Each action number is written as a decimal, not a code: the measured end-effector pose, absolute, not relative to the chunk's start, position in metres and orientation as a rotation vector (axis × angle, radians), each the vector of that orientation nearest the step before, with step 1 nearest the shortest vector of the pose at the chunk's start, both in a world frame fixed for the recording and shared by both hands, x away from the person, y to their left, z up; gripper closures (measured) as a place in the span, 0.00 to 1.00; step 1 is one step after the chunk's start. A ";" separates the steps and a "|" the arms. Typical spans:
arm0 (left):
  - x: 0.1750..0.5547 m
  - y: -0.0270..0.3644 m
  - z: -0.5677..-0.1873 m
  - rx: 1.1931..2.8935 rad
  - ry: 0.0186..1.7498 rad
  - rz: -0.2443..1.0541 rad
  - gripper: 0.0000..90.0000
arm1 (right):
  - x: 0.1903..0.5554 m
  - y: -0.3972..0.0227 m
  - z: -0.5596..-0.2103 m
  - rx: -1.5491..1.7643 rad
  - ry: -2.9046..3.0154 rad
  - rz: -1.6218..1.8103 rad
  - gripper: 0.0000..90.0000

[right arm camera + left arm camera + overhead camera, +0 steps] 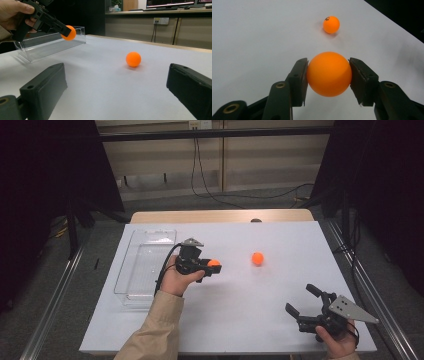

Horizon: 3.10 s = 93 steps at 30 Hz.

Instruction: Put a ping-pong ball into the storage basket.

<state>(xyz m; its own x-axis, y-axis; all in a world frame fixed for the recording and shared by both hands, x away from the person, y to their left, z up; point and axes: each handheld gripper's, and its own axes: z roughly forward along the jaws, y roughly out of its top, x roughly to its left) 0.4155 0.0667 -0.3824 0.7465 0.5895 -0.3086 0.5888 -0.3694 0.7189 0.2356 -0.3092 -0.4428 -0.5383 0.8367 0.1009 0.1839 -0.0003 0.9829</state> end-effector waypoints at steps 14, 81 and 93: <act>0.418 0.078 -0.378 2.034 0.921 0.020 0.57 | 0.236 -0.309 -0.443 1.051 1.748 1.578 0.03; 0.426 0.126 -0.364 1.956 1.018 0.107 0.57 | 0.236 -0.308 -0.443 1.045 1.754 1.587 0.03; 0.427 0.133 -0.363 1.952 1.028 0.127 0.57 | 0.236 -0.308 -0.443 1.045 1.753 1.585 0.03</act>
<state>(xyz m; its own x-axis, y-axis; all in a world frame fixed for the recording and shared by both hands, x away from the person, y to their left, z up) 0.4270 0.1326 -0.3631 0.6490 0.7025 -0.2920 0.6099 -0.2511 0.7516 0.2356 -0.3082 -0.4428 -0.5464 0.8316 0.0996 0.1826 0.0022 0.9832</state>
